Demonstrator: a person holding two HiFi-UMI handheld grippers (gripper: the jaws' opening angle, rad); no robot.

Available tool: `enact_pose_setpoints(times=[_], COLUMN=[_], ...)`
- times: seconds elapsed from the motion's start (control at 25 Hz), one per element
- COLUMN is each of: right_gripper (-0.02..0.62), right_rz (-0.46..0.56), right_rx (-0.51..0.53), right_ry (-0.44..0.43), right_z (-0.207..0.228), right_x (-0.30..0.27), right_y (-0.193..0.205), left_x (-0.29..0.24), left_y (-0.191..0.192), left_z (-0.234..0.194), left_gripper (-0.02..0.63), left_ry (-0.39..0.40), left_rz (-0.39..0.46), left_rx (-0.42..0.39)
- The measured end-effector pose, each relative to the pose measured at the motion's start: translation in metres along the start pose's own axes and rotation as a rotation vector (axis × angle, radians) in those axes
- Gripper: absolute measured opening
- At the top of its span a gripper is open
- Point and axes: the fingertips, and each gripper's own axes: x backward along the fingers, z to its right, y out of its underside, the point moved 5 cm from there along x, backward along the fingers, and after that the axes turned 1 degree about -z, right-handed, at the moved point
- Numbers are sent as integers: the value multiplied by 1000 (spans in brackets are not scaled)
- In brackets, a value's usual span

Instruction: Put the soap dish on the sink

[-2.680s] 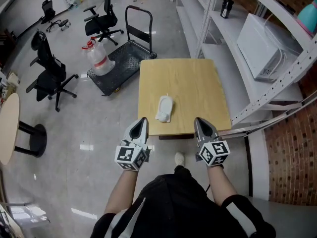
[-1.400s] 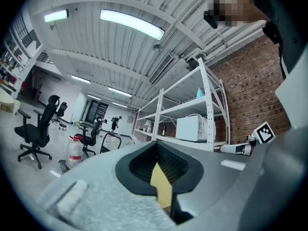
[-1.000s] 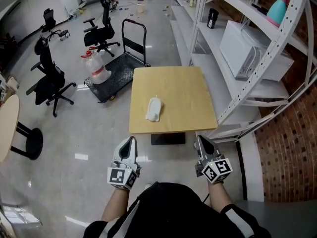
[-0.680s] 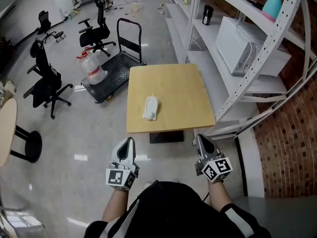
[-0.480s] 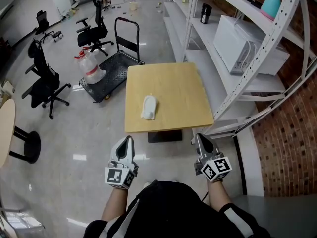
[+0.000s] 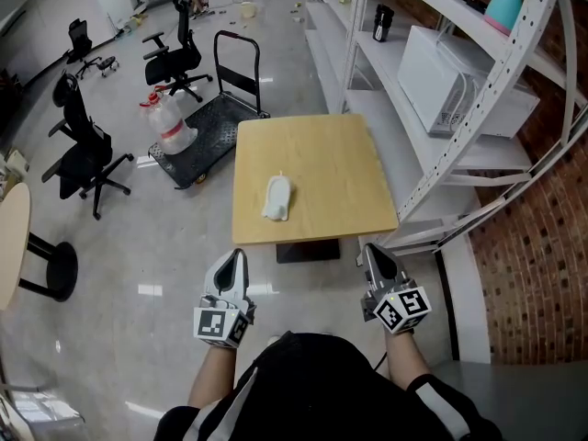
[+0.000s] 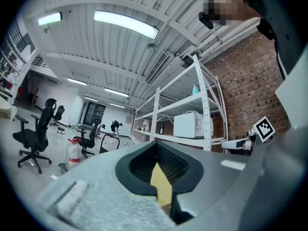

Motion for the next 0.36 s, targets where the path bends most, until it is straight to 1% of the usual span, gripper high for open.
enact_pose_setpoints(times=[0.36], right_gripper=[2], right_rz=[-7], right_rx=[3], right_ry=[-3], right_z=[-1], right_x=[-1], right_y=[1], left_x=[0], left_y=[-1], left_z=[-1], left_gripper=[5], left_ry=[-3], left_rz=[7], left_rx=[2])
